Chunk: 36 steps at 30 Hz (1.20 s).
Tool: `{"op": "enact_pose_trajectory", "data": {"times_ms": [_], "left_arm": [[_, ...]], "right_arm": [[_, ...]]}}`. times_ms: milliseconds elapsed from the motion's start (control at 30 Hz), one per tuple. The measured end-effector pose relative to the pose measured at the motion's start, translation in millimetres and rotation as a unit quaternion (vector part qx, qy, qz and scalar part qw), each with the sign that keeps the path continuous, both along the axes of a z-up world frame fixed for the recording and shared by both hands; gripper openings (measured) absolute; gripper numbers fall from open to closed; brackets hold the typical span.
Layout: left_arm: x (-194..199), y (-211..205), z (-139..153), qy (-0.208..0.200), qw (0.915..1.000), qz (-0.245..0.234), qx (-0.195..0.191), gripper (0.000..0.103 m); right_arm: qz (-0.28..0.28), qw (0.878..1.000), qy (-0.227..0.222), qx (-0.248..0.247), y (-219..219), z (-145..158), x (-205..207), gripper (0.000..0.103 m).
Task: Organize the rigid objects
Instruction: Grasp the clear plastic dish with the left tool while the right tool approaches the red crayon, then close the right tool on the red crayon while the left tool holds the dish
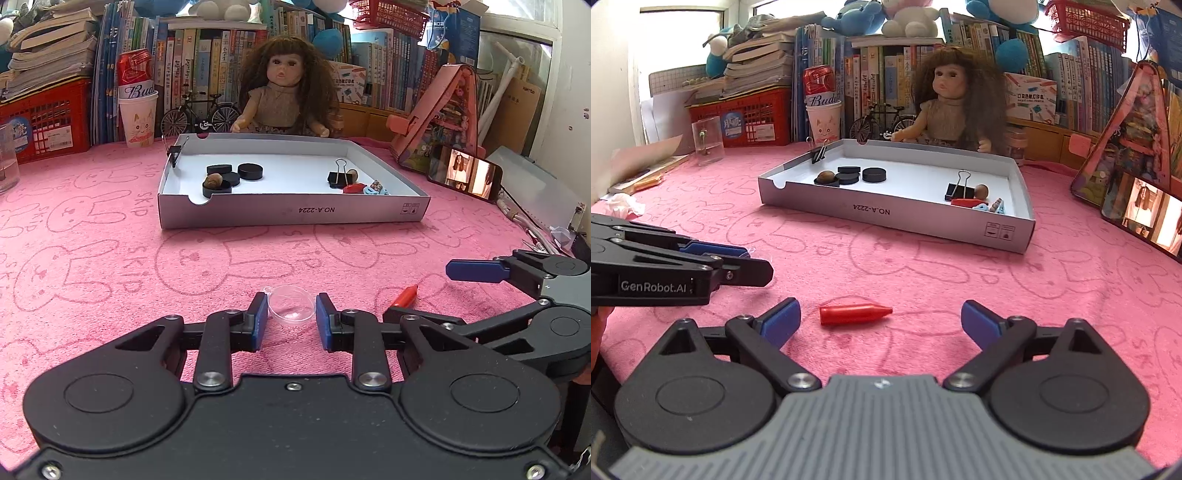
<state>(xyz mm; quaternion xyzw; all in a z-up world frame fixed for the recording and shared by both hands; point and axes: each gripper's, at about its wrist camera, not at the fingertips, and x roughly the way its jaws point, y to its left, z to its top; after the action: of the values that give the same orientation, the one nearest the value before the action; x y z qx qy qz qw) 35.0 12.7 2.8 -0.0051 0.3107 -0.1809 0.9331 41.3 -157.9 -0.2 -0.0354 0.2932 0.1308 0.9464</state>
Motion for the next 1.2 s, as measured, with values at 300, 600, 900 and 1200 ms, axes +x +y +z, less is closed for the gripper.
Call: {"op": "enact_pose_trajectory", "data": {"times_ms": [300, 600, 900, 1200], "left_arm": [[1.2, 0.9, 0.2, 0.001, 1.0000, 0.006, 0.000, 0.026], [5.0, 0.9, 0.9, -0.001, 0.9999, 0.012, -0.001, 0.026], [11.7, -1.4, 6.9, -0.010, 0.9998, 0.018, -0.002, 0.026], [19.0, -4.9, 12.5, -0.019, 0.9995, 0.024, -0.006, 0.026]], "right_arm": [[0.013, 1.000, 0.007, -0.002, 9.2, -2.1, 0.5, 0.068], [0.000, 1.000, -0.007, 0.001, 5.9, 3.7, 2.9, 0.050], [-0.022, 1.000, -0.013, 0.012, 1.3, 10.0, 12.1, 0.050], [-0.045, 0.999, -0.016, 0.020, -0.6, 12.0, 23.9, 0.050]]}}
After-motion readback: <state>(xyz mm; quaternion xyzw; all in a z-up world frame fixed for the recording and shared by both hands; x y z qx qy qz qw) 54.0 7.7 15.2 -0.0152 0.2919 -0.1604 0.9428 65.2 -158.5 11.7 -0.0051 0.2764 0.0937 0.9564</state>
